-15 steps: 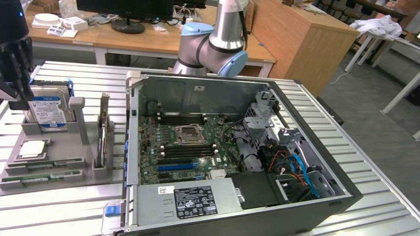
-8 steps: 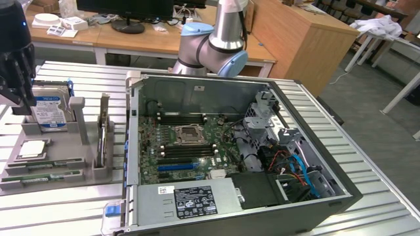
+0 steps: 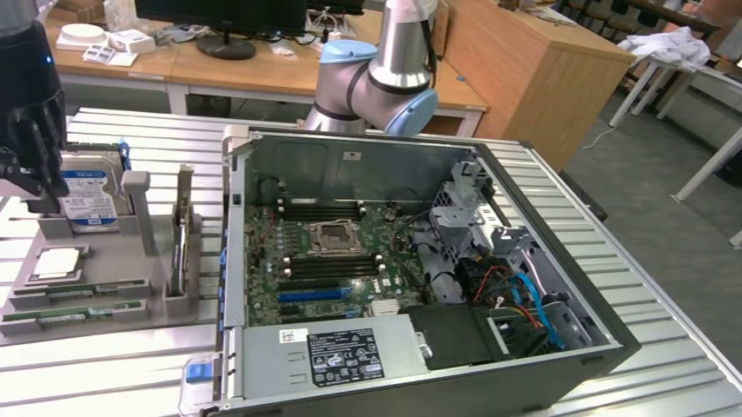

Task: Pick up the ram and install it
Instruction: 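Pick up the ram and move it above insertion slot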

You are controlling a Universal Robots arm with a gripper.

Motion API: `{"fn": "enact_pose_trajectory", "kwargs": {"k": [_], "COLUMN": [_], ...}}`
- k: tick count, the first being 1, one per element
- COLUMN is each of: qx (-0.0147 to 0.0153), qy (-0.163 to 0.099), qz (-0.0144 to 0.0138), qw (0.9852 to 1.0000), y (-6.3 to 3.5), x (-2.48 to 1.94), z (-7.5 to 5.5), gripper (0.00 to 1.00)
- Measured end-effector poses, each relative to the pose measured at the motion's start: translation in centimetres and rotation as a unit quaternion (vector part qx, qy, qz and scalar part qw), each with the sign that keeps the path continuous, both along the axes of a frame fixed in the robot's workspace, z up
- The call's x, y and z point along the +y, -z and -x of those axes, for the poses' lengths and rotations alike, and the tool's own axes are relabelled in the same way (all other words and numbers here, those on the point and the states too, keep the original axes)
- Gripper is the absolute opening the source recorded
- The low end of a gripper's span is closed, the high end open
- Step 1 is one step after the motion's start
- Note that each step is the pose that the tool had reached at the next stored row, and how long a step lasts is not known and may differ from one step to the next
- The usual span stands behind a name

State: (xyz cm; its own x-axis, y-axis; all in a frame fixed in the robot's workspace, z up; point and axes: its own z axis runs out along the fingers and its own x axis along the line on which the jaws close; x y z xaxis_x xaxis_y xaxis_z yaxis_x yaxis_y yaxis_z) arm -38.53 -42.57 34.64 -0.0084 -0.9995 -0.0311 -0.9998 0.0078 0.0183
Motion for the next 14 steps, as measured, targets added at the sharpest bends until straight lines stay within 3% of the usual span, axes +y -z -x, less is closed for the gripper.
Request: {"fn": "enact_pose_trajectory", "kwargs": {"k": [14], "qx": [0.0000], "qy": [0.000], "qz": [-0.0034], "qw": [1.0000], "y": [2.19], "x": [0.00], "z": [0.0], "gripper": [0.30]}}
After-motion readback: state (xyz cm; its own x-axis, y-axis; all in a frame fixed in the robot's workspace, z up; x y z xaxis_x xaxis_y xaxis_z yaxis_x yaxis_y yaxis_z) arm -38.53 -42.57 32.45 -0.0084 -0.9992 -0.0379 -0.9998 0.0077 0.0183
